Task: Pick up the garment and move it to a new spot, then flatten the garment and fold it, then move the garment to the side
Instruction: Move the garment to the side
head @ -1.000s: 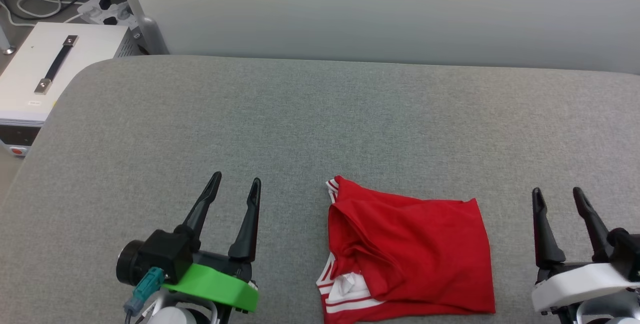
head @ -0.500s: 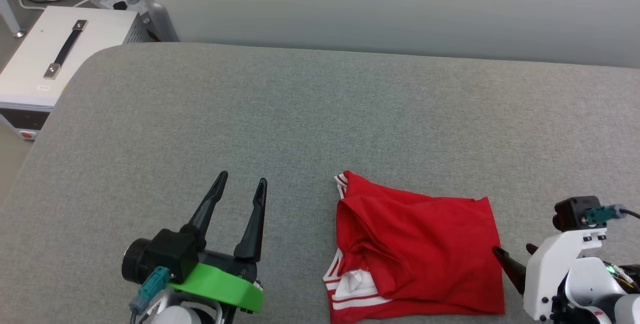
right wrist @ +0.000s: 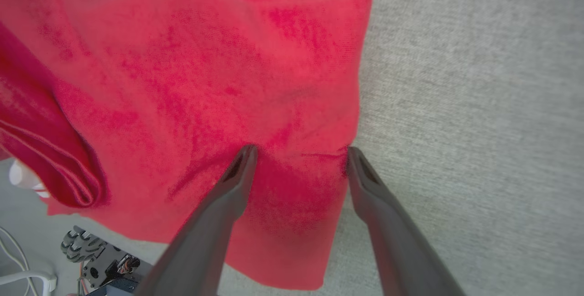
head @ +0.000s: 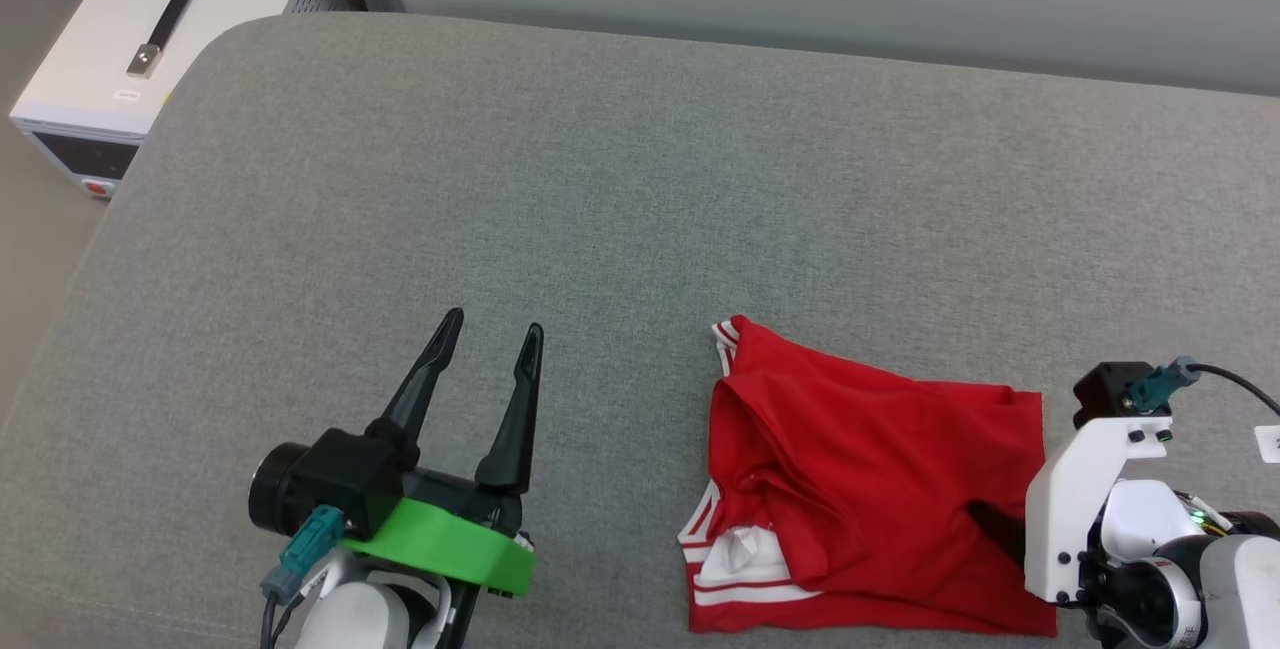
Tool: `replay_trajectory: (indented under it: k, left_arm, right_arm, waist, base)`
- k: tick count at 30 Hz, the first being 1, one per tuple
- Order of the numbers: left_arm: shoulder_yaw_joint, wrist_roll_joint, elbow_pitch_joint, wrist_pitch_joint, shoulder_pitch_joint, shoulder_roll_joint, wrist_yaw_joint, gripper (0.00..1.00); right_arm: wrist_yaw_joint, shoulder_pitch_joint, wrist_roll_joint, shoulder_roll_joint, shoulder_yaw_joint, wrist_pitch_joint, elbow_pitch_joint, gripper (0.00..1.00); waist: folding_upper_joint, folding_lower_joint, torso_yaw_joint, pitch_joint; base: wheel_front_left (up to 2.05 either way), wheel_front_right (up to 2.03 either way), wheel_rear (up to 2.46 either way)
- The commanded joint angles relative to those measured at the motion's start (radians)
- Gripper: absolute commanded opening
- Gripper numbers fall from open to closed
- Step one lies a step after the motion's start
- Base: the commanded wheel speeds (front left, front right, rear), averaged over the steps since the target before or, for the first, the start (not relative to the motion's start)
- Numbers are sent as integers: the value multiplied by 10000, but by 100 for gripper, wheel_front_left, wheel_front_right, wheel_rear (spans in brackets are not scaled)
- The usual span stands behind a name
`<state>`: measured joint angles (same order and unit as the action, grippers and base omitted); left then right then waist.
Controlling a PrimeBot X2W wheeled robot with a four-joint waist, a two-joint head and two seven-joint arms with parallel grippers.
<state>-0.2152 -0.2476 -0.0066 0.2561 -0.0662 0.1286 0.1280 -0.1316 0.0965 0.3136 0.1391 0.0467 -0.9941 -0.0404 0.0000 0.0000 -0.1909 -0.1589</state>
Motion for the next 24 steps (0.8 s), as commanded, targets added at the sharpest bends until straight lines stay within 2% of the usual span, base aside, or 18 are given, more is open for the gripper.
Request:
replay_trajectory:
  k: [1,9,10,11,12,18,24]
  left_arm:
    - [41,-50,9,57,-220,-48,27,100]
    - [31,-43,1,57,-397,-75,27,100]
    - [31,-40,8,57,-409,-76,27,100]
    - [28,-35,20,57,-424,-77,27,100]
    - [24,-32,29,57,-432,-78,27,100]
    - [35,-18,92,57,-385,-74,27,100]
    - [38,-66,93,57,-275,-43,27,100]
  right_arm:
    - [9,145,-60,-97,-37,26,204,100]
    - [9,169,-222,-110,-572,155,1237,100]
    - [9,156,-201,-92,-659,133,1338,83]
    - [9,152,-186,-50,-772,151,1434,28]
    - [9,154,-164,-18,-857,191,1494,0]
    - [9,315,-38,470,-1340,919,1541,0]
    - [9,568,-343,1374,-1874,1753,1120,0]
  waist:
    - [0,0,-175,-213]
    - [0,0,-292,-458]
    - [0,0,-295,-463]
    - [0,0,-295,-458]
    - [0,0,-293,-448]
    - [0,0,-186,-250]
    - [0,0,113,4]
  base:
    - [0,0,0]
    - [0,0,0]
    - [0,0,0]
    - [0,0,0]
    - [0,0,0]
    - [0,0,0]
    - [0,0,0]
